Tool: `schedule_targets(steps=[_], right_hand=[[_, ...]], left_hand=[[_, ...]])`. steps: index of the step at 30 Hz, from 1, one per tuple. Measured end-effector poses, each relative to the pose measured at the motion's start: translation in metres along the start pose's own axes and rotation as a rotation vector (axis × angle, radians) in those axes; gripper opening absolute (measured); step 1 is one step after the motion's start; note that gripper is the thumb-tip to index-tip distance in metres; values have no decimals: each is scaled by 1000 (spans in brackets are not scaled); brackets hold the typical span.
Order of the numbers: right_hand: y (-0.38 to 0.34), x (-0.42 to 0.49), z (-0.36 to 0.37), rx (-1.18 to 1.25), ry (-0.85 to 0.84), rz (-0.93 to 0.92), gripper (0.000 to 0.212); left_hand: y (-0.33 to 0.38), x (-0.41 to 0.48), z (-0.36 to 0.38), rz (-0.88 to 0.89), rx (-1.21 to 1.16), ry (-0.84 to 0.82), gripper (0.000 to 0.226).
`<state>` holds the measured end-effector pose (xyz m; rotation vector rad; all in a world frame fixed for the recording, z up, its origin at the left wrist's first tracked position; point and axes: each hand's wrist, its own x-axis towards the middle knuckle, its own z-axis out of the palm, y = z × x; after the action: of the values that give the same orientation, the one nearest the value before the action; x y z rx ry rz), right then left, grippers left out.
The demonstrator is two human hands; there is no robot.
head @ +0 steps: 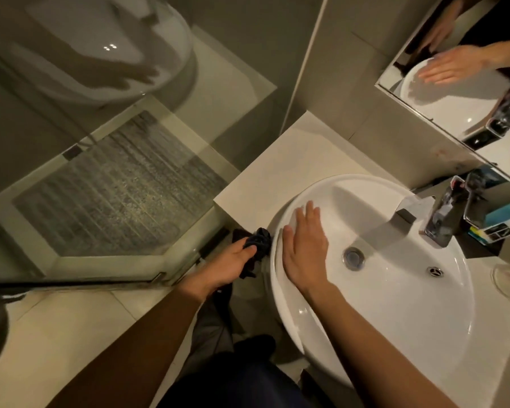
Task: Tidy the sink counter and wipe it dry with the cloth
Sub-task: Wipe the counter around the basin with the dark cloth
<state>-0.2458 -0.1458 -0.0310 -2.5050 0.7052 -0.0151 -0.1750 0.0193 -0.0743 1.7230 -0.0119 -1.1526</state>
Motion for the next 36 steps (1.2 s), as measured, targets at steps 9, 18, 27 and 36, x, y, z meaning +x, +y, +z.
schedule_targets(steps=[9, 18, 27, 36], right_hand=[[-18, -55, -67, 460, -390, 77, 44], [-1, -116, -132, 901, -398, 175, 38], [37, -168, -130, 705, 44, 293, 25], [60, -216, -118, 844, 144, 434, 16]], left_hand=[[26, -101, -16, -163, -758, -134, 41], [71, -136, 44, -76, -899, -461, 60], [44, -133, 109, -184, -700, -336, 53], [47, -132, 122, 55, -186, -183, 35]])
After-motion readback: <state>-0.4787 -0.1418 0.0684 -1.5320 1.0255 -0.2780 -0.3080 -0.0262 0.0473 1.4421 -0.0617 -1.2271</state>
